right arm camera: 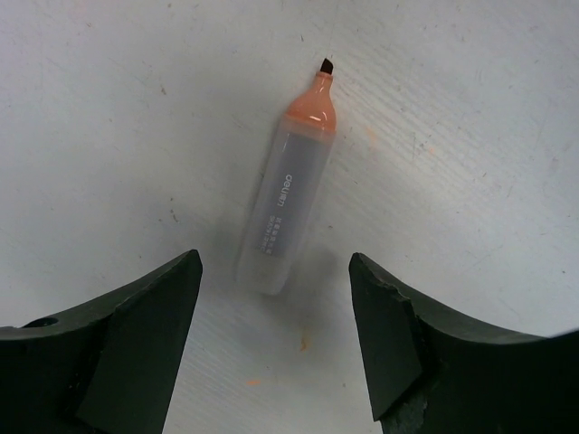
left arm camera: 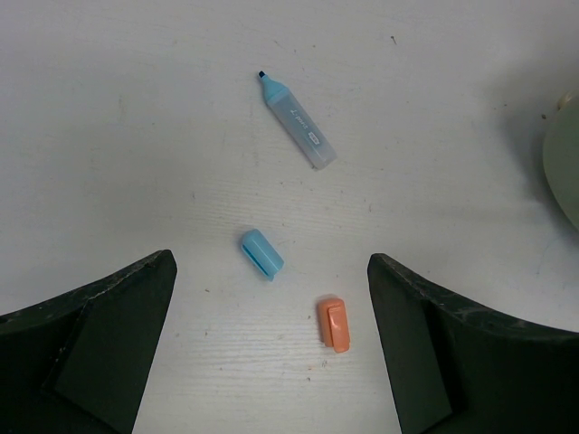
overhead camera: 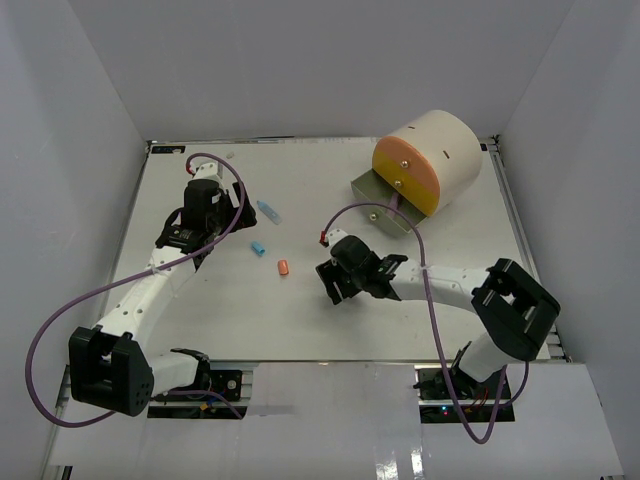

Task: Sort the stationery into containers
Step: Pick up the pen from the center of the board.

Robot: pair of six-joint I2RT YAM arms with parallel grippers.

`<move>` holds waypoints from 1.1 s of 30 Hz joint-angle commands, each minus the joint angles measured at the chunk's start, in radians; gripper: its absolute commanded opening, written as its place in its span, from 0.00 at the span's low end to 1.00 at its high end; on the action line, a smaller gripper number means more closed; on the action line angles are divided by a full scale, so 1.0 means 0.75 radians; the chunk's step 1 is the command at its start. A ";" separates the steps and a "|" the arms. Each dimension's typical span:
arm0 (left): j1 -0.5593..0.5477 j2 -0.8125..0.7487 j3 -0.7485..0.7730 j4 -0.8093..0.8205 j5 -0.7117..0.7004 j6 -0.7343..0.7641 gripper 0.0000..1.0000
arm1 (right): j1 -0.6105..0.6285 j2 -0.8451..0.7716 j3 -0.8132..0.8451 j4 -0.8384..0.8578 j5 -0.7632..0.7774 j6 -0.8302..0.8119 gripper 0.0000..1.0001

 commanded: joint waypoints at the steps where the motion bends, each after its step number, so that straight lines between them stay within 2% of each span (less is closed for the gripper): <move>1: 0.004 -0.043 -0.009 0.016 0.010 -0.003 0.98 | 0.014 0.017 -0.028 0.040 -0.008 0.047 0.72; 11: 0.004 -0.041 -0.009 0.018 0.018 -0.005 0.98 | 0.043 0.062 -0.053 0.038 -0.010 0.065 0.62; 20: 0.004 -0.039 -0.011 0.018 0.016 -0.003 0.98 | 0.055 0.081 -0.051 0.022 0.016 0.061 0.48; 23: 0.004 -0.039 -0.011 0.018 0.026 -0.007 0.98 | 0.057 0.073 -0.055 0.020 0.014 0.061 0.38; 24: 0.004 -0.039 -0.011 0.020 0.030 -0.008 0.98 | 0.059 0.069 -0.055 0.022 0.016 0.063 0.31; 33: 0.004 -0.064 -0.019 0.045 0.114 -0.012 0.98 | 0.061 -0.005 -0.057 0.067 0.045 0.059 0.09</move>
